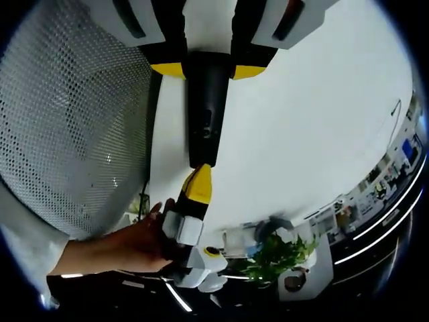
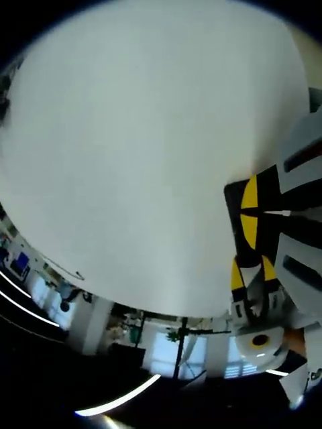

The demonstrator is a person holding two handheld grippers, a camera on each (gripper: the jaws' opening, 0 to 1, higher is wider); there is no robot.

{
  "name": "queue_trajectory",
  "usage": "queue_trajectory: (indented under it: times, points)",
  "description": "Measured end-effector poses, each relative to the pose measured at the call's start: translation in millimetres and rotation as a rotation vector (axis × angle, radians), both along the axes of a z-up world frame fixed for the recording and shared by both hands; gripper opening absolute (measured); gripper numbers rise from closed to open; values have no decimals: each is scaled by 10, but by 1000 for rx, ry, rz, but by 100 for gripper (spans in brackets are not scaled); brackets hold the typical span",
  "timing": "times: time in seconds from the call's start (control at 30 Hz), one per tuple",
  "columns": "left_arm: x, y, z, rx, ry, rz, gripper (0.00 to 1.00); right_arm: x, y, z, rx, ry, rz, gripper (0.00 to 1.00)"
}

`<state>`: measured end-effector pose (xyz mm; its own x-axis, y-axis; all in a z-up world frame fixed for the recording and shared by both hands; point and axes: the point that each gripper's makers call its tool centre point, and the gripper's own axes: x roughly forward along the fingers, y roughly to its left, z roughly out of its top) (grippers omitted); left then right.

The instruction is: Press the specified remote control buttons in sequence, fully releasing each button before pressing the next.

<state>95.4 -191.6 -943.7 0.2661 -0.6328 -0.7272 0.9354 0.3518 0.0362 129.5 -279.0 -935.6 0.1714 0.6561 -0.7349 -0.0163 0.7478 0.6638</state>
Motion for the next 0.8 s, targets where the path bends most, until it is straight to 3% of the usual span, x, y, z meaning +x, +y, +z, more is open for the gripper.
queue_trajectory:
  times: [0.27, 0.8]
  points:
    - [-1, 2, -1, -2, 2, 0, 24, -2, 10, 24, 21, 4, -15, 0]
    - [-7, 0, -4, -18, 16, 10, 24, -1, 11, 0, -34, -40, 12, 0]
